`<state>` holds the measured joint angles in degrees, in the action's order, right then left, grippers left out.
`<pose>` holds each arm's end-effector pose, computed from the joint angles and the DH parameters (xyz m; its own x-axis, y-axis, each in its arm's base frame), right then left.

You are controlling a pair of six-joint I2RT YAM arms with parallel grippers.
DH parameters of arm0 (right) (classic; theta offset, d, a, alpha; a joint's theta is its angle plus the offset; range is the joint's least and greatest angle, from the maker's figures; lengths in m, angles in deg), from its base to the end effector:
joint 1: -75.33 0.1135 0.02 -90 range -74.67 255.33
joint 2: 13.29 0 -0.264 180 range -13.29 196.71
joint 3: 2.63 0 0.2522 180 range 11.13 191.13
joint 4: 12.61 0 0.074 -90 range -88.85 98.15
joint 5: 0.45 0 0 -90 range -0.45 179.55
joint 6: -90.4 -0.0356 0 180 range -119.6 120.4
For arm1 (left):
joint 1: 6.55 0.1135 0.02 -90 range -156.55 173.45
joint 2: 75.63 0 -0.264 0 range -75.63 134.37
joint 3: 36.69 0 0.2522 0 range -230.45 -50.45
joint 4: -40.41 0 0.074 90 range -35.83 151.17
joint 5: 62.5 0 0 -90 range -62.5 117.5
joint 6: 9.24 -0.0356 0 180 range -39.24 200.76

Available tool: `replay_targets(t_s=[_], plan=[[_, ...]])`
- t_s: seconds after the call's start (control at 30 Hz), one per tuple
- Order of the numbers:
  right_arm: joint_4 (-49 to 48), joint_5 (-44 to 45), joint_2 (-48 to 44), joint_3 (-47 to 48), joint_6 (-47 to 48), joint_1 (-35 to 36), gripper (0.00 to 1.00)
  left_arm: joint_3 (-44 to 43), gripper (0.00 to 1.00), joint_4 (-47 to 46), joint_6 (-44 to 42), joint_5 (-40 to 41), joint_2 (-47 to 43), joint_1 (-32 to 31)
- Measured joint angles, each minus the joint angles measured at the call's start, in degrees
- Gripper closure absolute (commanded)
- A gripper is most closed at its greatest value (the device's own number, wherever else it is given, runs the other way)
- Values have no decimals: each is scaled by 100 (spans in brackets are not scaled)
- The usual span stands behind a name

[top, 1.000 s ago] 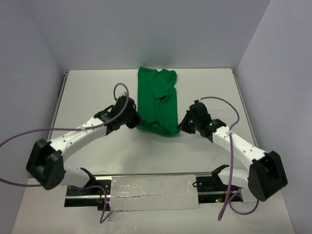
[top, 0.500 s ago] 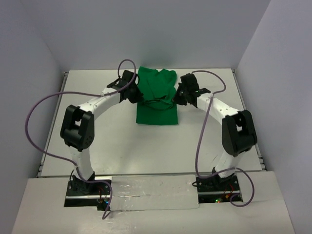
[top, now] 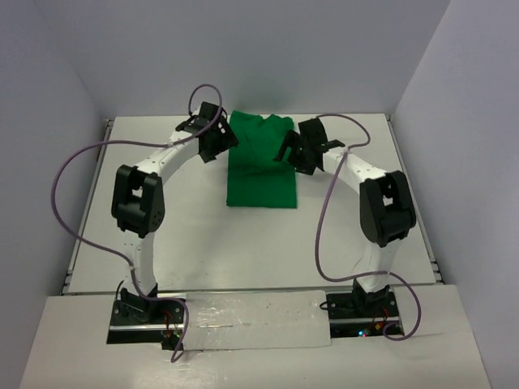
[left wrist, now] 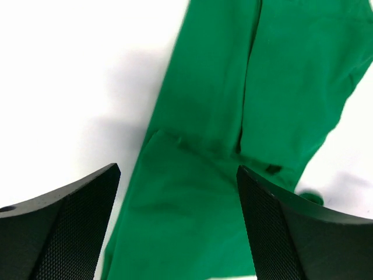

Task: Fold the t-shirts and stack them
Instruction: Fold the folded rectangular tshirt in 1/3 of the way, then grab one side of the 2/3 rectangular tshirt with both arms

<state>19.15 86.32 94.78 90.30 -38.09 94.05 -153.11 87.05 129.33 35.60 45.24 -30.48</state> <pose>0.3973 0.1368 0.2186 -0.7634 0.3974 -0.5092 0.1510 0.8763 0.4575 0.4367 -0.1883 0.2355 -0.7111 -0.4965 -0.4978 -0.3211 0.8592 -0.3984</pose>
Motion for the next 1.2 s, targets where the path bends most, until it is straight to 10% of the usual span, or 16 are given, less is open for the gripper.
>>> replay_targets(t_s=[0.33, 0.8, 1.0, 1.13, 1.2], plan=[[-542, 122, -2539, -2253, -52, -2, 7, 2941, 26, -646, 106, -9, -2661, -56], [-2571, -1013, -2154, -4405, -1784, -12, 17, 5171, 32, -2704, 1198, -1200, -2624, -147], [-3317, -984, -1637, -4379, -2239, -36, 37, 5315, 50, -3353, 1492, -1311, -2173, -159], [-3525, -888, -1302, -4239, -2388, -39, 84, 5286, 82, -3567, 1588, -1300, -1970, -164], [-3502, -806, -1176, -4199, -2415, -39, 91, 5240, 90, -3596, 1602, -1257, -1897, -167]])
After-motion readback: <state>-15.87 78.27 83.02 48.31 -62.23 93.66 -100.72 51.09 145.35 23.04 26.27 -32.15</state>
